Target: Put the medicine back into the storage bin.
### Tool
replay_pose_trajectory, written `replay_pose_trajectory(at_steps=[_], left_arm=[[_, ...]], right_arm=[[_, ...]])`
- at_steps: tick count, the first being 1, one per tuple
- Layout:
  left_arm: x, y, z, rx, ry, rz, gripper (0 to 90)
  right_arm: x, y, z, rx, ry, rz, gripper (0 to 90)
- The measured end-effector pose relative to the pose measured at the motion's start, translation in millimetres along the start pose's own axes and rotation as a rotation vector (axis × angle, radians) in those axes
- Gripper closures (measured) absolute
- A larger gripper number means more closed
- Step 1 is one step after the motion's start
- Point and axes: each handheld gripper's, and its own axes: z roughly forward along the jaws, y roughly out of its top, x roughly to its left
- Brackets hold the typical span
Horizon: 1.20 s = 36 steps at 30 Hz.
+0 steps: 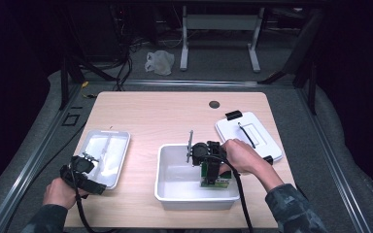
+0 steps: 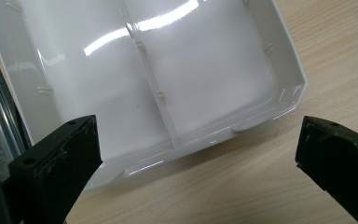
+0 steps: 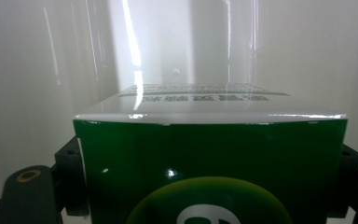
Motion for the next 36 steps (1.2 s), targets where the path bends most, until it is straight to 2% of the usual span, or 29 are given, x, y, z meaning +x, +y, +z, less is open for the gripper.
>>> replay_pose_trajectory(at_steps=[4,8,14,16,21,25,28,30,36], left_arm=[[-0.4,0.1,-0.3,-0.001,0.003,0.001,0.0],[-0.3,0.2,0.0,0.001,0.002,0.001,0.0],[-0.8,0.4,0.0,0.001,0.004,0.002,0.0],[-0.6,0.4,0.1,0.003,0.004,0.004,0.0],[-0.7,0.4,0.2,0.003,0.004,0.004,0.0],[-0.7,0.3,0.0,0.003,0.005,0.004,0.0],[-0.5,0.3,0.1,0.003,0.005,0.004,0.0],[-0.6,0.4,0.0,0.004,0.006,0.005,0.0],[-0.5,0.5,-0.1,0.007,0.007,0.009,0.0]], right_arm=[[-1.9,-1.6,6.0,0.011,0.01,0.004,16.0],[-3.5,-4.5,16.7,0.03,-0.013,-0.005,16.0],[-3.0,-6.0,23.8,0.042,-0.016,-0.018,15.9],[-2.3,-6.6,27.9,0.059,-0.034,-0.031,15.8],[-3.4,-7.2,31.6,0.053,-0.022,-0.028,15.7],[-4.0,-6.6,34.3,0.068,-0.018,-0.029,15.6],[-3.5,-5.8,37.3,0.076,-0.04,-0.039,15.3],[-3.4,-5.6,38.0,0.079,-0.026,-0.04,15.3],[-2.3,-4.3,41.0,0.099,-0.036,-0.029,15.0]])
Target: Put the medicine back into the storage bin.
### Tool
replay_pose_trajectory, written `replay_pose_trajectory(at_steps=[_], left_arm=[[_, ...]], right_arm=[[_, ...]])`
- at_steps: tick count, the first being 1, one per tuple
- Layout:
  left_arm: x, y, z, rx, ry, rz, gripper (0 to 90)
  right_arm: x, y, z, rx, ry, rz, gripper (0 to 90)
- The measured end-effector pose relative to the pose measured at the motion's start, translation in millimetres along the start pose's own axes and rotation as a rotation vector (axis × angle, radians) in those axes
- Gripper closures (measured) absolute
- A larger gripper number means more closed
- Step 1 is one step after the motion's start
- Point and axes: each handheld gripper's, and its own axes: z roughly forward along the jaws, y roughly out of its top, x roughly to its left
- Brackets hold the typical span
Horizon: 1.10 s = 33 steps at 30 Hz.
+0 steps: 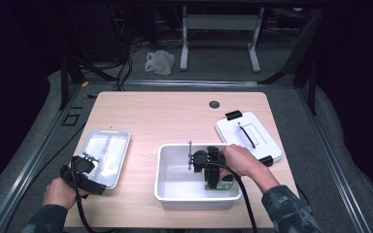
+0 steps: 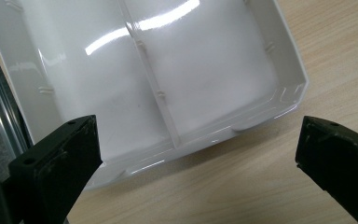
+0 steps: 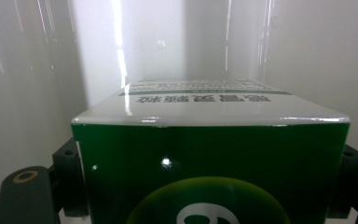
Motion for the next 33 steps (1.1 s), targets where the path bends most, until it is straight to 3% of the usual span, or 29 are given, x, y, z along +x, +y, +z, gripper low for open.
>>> replay_pose_trajectory(at_steps=[20,33], left_arm=[[0.1,-0.1,0.2,0.001,0.002,-0.002,0.0],[0.4,-0.1,0.0,-0.001,0.0,-0.006,0.0]], right_arm=[[1.2,9.8,13.7,0.095,-0.007,0.008,14.2],[-1.1,9.2,13.3,0.097,0.0,0.031,12.4]])
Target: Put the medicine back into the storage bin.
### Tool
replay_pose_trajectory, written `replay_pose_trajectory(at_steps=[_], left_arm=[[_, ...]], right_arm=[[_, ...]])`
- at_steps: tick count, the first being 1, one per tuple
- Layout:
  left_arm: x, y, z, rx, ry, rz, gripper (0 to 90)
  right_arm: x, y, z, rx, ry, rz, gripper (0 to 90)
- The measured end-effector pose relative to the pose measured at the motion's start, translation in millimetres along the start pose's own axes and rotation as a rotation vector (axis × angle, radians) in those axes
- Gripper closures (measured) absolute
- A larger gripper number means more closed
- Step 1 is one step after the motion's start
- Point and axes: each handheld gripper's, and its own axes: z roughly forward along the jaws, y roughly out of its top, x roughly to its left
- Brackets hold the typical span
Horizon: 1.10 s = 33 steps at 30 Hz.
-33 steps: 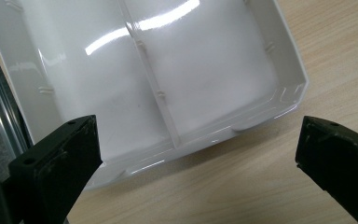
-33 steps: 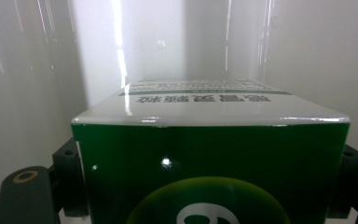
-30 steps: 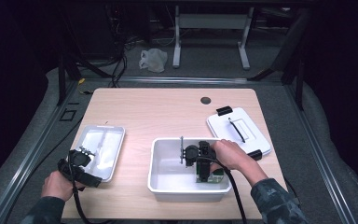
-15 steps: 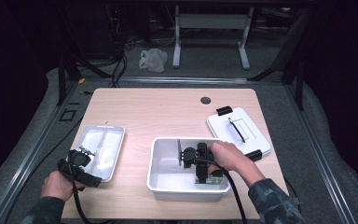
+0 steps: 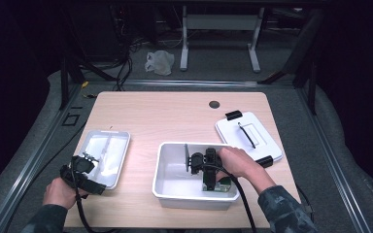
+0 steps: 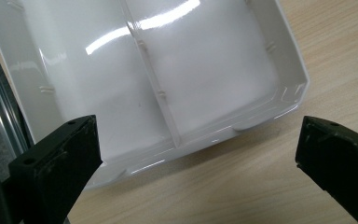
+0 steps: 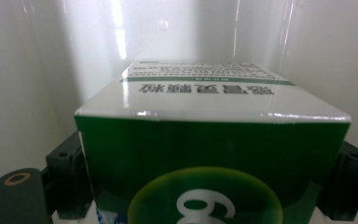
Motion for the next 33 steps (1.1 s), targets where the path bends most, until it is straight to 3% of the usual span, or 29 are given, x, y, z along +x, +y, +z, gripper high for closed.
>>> replay_pose_trajectory(at_steps=[1,6,13,15,18,20,27,33], left_arm=[[-0.1,0.1,0.0,-0.001,0.001,0.002,0.0],[-0.4,0.2,-0.2,-0.001,0.0,0.002,0.0],[-0.2,0.1,-0.7,-0.002,-0.001,0.0,0.0],[-0.3,0.1,-0.6,-0.002,-0.002,0.0,0.0],[-0.4,0.2,-0.5,-0.002,-0.002,0.001,0.0],[-0.5,0.3,-0.5,-0.002,-0.003,0.006,0.0],[-0.5,0.3,-0.8,-0.005,-0.006,0.004,0.0],[0.1,0.5,-1.0,-0.009,-0.012,-0.006,0.0]], right_arm=[[-0.6,-1.2,-0.5,-0.008,0.017,0.004,12.0],[-1.8,-4.3,-6.0,-0.011,0.014,0.018,10.4],[-2.6,-13.3,-23.9,-0.072,0.023,0.05,7.2],[-1.3,-19.9,-36.1,-0.132,0.031,0.062,7.1],[-0.4,-25.0,-45.9,-0.16,0.02,0.068,6.6],[0.5,-33.4,-60.1,-0.207,0.038,0.083,4.9],[4.6,-54.0,-84.6,-0.265,0.032,0.129,0.0],[9.3,-86.2,-101.3,-0.358,0.005,0.222,0.0]])
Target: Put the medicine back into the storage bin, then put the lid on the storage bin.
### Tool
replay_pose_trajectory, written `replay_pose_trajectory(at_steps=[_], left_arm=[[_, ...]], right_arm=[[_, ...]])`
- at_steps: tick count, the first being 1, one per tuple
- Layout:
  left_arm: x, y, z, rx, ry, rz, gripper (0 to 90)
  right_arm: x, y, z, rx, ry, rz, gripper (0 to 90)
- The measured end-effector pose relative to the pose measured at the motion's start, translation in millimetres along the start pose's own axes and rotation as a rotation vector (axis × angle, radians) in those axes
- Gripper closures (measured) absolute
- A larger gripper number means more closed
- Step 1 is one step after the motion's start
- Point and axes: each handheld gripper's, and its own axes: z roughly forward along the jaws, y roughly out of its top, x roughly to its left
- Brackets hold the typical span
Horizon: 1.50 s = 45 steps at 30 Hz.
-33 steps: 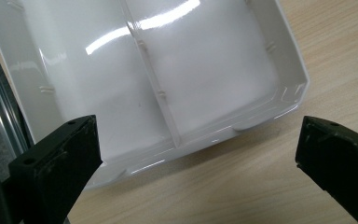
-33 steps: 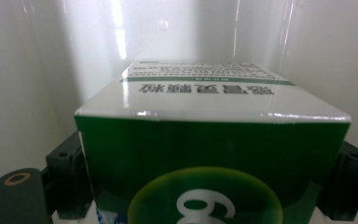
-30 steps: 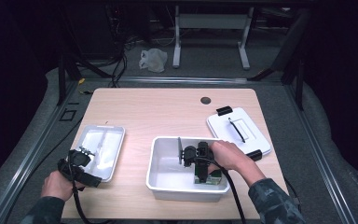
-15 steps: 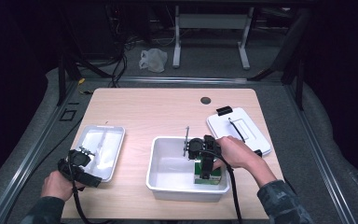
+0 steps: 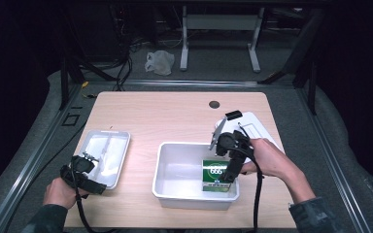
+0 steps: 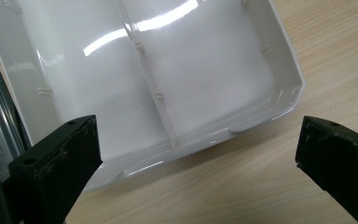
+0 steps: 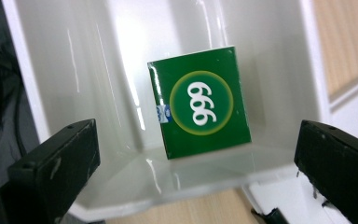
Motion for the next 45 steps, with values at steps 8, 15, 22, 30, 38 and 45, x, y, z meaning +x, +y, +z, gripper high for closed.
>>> replay_pose_trajectory(at_steps=[8,15,22,30,38,45], left_arm=[[5.3,4.2,-3.1,-0.005,-0.001,-0.024,0.0],[13.3,14.8,-4.5,-0.015,0.001,-0.047,0.1],[23.3,24.3,-0.1,-0.013,-0.004,-0.072,0.2],[38.6,41.8,10.6,0.019,0.004,-0.115,0.3],[46.4,56.4,21.1,0.047,0.0,-0.146,3.1],[55.9,63.4,37.3,0.081,-0.043,-0.178,15.3]], right_arm=[[-5.1,-60.5,-28.3,-0.115,-0.105,0.208,0.0],[-6.6,-104.7,-27.0,-0.161,-0.159,0.347,0.0],[-6.0,-155.2,-18.5,-0.232,-0.237,0.548,0.0],[-9.0,-181.1,27.7,-0.173,-0.23,0.699,0.0],[-14.2,-184.0,41.4,-0.146,-0.237,0.723,0.0],[-16.4,-182.7,46.7,-0.131,-0.222,0.723,0.0]])
